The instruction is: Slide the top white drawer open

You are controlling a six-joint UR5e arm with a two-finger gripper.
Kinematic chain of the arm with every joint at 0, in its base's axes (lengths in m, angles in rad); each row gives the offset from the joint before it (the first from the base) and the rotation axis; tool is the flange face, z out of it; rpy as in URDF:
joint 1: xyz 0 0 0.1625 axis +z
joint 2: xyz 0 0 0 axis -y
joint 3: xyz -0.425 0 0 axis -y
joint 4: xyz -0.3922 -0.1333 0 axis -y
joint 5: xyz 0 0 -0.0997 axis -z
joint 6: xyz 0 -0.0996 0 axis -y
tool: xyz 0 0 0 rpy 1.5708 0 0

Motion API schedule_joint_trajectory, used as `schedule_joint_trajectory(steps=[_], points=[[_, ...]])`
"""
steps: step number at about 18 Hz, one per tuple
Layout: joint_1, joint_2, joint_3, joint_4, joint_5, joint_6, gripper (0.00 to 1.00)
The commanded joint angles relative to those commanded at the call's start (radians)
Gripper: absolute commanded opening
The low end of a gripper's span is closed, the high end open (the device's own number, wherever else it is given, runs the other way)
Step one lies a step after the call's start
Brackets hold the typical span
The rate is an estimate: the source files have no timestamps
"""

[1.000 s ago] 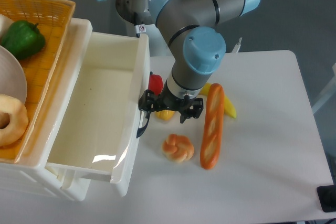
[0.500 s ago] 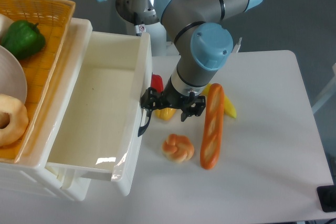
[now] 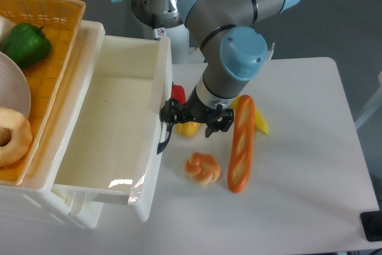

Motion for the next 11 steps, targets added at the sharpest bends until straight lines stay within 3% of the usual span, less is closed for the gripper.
schedule_joint_trajectory(steps=[11], points=[[0.031,0.002,0.002,-0.023,-0.043,0.0,1.0]])
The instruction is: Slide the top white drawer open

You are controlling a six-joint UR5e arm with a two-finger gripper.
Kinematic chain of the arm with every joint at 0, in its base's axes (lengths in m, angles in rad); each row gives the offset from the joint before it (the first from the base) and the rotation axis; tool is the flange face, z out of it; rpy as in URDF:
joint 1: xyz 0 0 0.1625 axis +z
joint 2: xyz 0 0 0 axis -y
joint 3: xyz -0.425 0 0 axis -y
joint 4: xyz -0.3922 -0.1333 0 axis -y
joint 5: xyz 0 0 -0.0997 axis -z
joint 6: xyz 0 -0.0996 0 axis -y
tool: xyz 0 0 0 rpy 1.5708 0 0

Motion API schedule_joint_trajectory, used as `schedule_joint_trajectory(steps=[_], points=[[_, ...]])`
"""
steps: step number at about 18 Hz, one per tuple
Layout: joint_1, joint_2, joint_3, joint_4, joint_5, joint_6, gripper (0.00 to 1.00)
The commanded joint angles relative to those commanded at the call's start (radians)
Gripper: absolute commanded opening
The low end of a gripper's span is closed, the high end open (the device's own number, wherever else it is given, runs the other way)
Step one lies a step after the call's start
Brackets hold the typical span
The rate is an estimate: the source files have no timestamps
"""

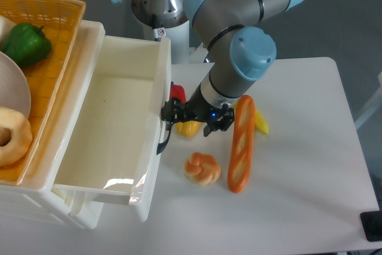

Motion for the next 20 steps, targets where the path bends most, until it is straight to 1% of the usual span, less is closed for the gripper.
schedule_joint_trajectory(steps=[8,9,11,13,16,17,20], points=[[0.04,0.003,0.018,0.02,0.008,0.0,1.0],[0.046,0.003,0.023,0.035,0.009,0.0,1.0],[0.049,0.005,0.023,0.093,0.04,0.006,1.0],[0.045,0.005,0.022,0.123,0.124,0.063,1.0],[0.04,0.0,0.017,0.144,0.24,0.21,1.0],[0.04,-0.003,0.017,0.149,0.262,0.237,1.0],[0.051,-0.006,0.014,0.161,0.271,0.288,1.0]])
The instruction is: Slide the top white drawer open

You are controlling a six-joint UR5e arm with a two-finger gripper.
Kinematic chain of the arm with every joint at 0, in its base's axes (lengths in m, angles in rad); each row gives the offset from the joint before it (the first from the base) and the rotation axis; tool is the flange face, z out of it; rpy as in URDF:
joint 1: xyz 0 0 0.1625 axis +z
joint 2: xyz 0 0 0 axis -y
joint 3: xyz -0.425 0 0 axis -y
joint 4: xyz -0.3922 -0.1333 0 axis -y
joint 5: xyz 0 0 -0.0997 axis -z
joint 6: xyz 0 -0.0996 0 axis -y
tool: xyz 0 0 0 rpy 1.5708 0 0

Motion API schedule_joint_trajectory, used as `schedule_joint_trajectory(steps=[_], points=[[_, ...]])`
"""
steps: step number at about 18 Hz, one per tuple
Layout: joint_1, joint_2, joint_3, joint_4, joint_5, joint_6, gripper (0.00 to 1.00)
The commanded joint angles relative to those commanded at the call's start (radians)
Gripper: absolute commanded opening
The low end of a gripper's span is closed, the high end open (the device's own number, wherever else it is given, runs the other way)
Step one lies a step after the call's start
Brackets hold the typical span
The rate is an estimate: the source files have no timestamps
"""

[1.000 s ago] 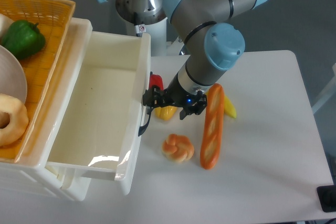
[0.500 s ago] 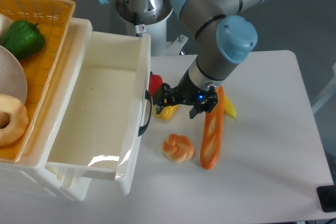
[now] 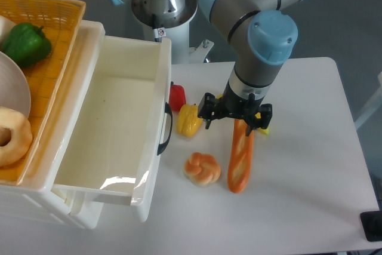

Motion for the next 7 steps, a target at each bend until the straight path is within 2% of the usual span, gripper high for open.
schedule_joint_trajectory(steps=[3,7], points=[[0.008,-0.017,-0.002,0.057,0.06,0.069,1.0],[0.011,-0.022,-0.006,0.061,0.104,0.149,1.0]])
